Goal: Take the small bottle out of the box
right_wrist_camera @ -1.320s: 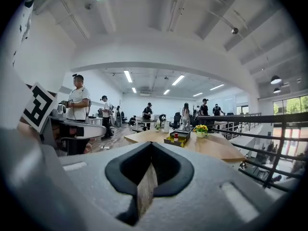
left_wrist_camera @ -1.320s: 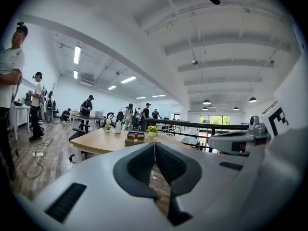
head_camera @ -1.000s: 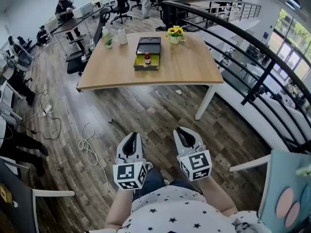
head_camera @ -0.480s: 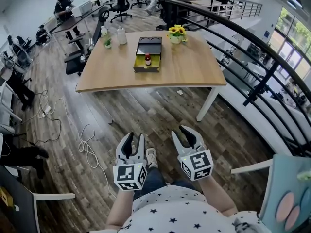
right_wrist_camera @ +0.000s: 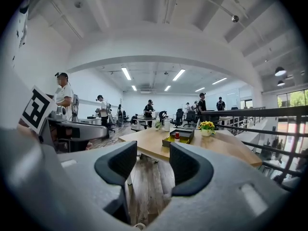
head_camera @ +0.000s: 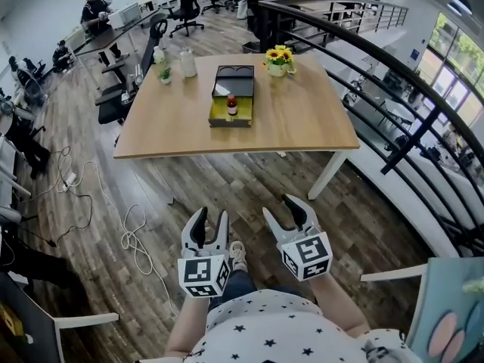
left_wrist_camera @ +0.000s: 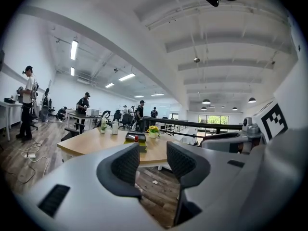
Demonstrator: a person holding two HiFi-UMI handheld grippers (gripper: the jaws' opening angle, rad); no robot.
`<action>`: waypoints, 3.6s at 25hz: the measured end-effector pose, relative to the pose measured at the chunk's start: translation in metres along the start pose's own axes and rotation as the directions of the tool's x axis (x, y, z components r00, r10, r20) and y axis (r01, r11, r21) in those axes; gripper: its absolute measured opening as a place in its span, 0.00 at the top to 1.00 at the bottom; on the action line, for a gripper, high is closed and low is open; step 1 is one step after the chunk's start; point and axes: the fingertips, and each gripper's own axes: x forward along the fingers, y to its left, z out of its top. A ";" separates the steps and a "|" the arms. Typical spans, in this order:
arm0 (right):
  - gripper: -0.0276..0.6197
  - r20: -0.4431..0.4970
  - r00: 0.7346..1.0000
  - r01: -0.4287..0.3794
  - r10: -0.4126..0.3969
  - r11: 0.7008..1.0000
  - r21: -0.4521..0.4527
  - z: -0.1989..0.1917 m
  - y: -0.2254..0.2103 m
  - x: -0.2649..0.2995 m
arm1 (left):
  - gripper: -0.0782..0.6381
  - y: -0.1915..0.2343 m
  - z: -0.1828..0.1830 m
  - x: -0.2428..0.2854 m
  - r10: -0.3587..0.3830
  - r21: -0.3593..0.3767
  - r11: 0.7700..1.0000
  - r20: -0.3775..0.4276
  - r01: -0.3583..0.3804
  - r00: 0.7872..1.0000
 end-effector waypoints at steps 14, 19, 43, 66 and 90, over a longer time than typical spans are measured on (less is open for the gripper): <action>0.64 -0.003 1.000 0.023 -0.023 0.999 0.030 0.042 -0.044 0.124 | 0.66 0.070 0.040 0.114 -0.038 -0.005 0.999 -0.014 0.038 0.999; 0.64 -0.001 1.000 0.031 -0.031 0.999 0.029 0.054 -0.058 0.171 | 0.66 0.096 0.051 0.158 -0.057 -0.001 0.998 -0.016 0.057 0.998; 0.64 -0.016 0.997 0.076 -0.076 0.996 0.040 0.072 -0.121 0.310 | 0.66 0.165 0.075 0.292 -0.101 0.013 0.995 -0.025 0.102 0.995; 0.64 -0.106 0.993 0.049 -0.050 0.999 -0.014 0.046 -0.163 0.394 | 0.66 0.193 0.062 0.358 -0.068 -0.032 0.997 -0.075 0.065 0.995; 0.64 -0.290 0.952 -0.104 0.096 0.994 -0.014 -0.012 -0.198 0.502 | 0.66 0.219 0.053 0.458 -0.033 -0.071 0.997 -0.166 0.022 0.986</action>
